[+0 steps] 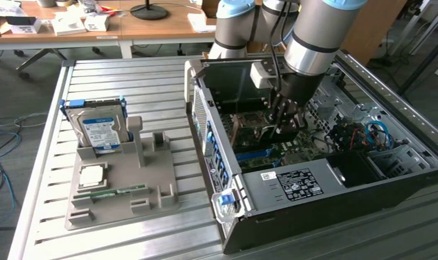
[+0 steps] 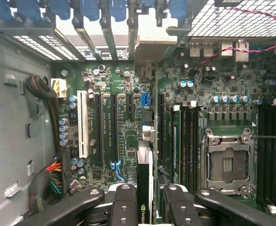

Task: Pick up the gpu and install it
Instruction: 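Insert the gpu into the slot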

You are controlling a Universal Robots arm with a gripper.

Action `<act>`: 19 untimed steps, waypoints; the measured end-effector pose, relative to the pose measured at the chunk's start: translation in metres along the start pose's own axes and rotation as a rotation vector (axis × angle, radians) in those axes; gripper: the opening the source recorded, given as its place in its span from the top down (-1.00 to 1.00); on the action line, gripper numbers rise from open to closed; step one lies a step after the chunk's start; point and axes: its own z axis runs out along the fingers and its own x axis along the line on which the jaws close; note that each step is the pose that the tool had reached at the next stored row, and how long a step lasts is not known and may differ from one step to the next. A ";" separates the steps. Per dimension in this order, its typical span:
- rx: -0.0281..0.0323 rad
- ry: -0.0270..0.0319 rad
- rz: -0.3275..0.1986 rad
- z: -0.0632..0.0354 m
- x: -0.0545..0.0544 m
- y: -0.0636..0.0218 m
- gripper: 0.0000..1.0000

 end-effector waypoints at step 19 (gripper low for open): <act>0.0005 0.0001 0.000 0.0012 0.000 0.0053 0.47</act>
